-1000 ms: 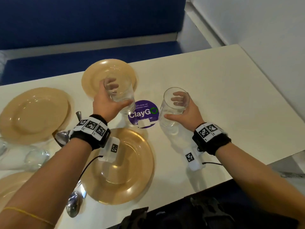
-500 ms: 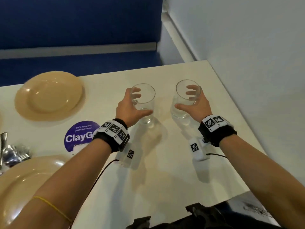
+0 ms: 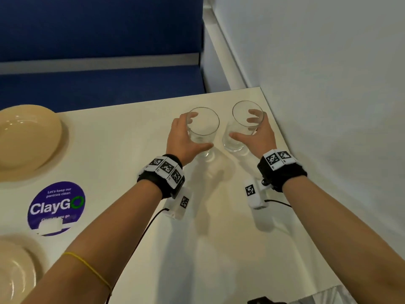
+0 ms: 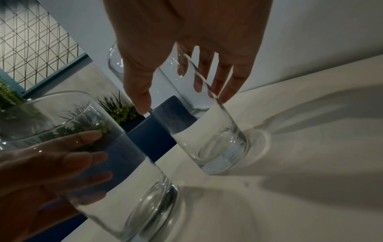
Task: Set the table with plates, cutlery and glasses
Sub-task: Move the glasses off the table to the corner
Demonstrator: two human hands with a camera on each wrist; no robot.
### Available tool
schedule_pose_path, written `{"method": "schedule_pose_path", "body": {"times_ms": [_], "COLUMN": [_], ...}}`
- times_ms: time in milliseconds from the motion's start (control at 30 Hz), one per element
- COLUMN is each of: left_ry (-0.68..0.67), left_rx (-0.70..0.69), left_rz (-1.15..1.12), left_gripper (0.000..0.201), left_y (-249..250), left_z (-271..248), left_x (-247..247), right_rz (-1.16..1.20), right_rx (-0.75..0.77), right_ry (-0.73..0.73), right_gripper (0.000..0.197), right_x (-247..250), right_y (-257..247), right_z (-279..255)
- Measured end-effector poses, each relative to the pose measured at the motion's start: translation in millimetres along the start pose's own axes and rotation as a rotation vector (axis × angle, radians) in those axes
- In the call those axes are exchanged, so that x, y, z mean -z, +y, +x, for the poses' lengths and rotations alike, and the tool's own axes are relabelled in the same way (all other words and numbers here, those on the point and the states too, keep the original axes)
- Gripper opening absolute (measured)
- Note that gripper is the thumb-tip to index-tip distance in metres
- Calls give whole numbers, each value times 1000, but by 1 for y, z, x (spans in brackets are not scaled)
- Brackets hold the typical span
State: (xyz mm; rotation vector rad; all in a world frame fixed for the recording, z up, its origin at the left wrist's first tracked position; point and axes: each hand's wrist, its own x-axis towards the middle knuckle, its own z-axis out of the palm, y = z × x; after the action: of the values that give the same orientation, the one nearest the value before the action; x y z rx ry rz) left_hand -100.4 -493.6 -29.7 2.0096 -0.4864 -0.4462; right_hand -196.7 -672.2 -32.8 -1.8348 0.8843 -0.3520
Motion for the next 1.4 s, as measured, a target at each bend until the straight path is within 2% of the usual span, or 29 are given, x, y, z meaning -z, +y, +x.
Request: {"method": "schedule_pose_path", "body": {"times_ms": [133,300,767,867,933,1033,1167,1267,1400], "left_ry": [54,53,49,19,14,47,157,250,381], "left_rx": [35,87,69,70,75,83,44,26,-17], "left_rz": [-12,-37,-4,-27,-47,-73,-39,2,29], "left_gripper": [90,85,87,91,93,86,65,57,52], "left_y": [9,20,25,24,23,18,-4,-30,-69], "left_z": [16,28,25,21,14,-3,-40,-76,-129], "left_x": [-5,-13,-25,-22,-13,10,72,136,240], "right_rz": [17,15,-7,-22,-54,-148,-273,-238,-221], "right_rx": [0,12,32,29,63,197,401,482,569], "right_ry": [3,-40,-38,-40,16,130,107,10,-165], "right_gripper": [77,78,76,83,93,100,95,84,73], "right_x": [9,9,1,2,4,7,-29,-89,-196], "right_y": [0,-5,-4,-9,-16,-35,-79,-107,-139], "right_z": [16,28,24,19,9,-13,-62,-105,-165]}}
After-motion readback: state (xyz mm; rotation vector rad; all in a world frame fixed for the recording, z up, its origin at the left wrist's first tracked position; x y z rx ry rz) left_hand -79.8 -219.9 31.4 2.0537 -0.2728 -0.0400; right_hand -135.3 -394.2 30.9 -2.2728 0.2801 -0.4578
